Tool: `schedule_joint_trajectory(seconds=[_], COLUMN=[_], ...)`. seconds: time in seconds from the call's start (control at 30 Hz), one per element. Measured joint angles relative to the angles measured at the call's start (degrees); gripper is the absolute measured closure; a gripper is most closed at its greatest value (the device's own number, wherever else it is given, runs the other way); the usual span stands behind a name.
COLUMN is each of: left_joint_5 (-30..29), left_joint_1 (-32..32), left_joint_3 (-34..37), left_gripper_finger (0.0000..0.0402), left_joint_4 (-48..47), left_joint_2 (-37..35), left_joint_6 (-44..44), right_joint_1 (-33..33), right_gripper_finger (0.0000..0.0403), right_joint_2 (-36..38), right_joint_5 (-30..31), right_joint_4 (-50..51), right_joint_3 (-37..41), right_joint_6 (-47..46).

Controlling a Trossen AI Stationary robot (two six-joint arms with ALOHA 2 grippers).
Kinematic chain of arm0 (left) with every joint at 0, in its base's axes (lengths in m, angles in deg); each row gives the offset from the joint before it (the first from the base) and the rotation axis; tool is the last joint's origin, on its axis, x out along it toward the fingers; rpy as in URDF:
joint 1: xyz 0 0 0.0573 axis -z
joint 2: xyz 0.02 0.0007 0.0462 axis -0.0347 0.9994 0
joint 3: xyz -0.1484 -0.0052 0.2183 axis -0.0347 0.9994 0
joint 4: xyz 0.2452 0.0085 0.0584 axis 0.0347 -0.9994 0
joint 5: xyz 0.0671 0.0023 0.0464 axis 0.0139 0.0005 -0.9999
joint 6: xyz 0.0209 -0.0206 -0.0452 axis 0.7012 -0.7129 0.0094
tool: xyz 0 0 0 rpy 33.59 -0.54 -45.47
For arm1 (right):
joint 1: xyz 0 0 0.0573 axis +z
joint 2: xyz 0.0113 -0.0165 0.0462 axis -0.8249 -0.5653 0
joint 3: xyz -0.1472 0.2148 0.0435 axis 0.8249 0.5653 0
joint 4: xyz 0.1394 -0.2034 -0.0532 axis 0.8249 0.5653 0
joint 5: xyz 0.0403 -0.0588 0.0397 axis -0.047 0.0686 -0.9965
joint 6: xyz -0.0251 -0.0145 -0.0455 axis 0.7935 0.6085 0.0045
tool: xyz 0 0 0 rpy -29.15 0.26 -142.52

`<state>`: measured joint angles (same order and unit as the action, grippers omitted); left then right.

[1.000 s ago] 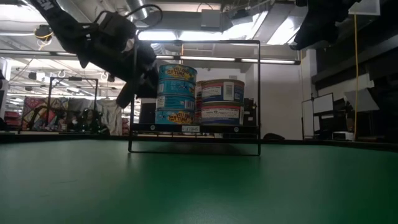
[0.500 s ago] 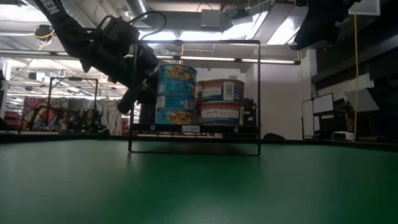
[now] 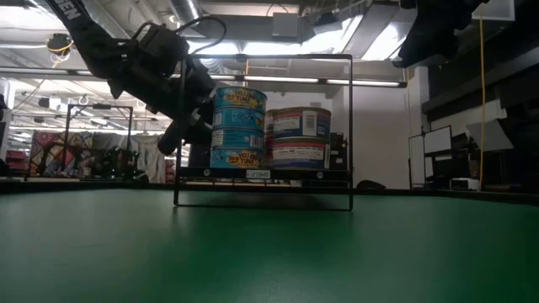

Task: Stack canned seafood by type on shelf
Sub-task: Stack the green tuna can on top of the green tuna can on the shelf

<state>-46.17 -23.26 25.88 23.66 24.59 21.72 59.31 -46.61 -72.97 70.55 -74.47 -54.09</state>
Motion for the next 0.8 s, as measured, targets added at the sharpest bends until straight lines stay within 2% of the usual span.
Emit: schedule_joint_trajectory(seconds=[0.8], left_joint_5=[-1.1], left_joint_1=[1.1], left_joint_3=[-0.5], left_gripper_finger=[0.0178], left_joint_4=[-3.0], left_joint_2=[-0.5], left_joint_6=[0.2], right_joint_1=[0.0], right_gripper_finger=[0.026], right_joint_2=[0.0], right_joint_5=[-0.1], right_joint_4=[0.0], right_joint_3=[0.0], right_joint_6=[0.0])
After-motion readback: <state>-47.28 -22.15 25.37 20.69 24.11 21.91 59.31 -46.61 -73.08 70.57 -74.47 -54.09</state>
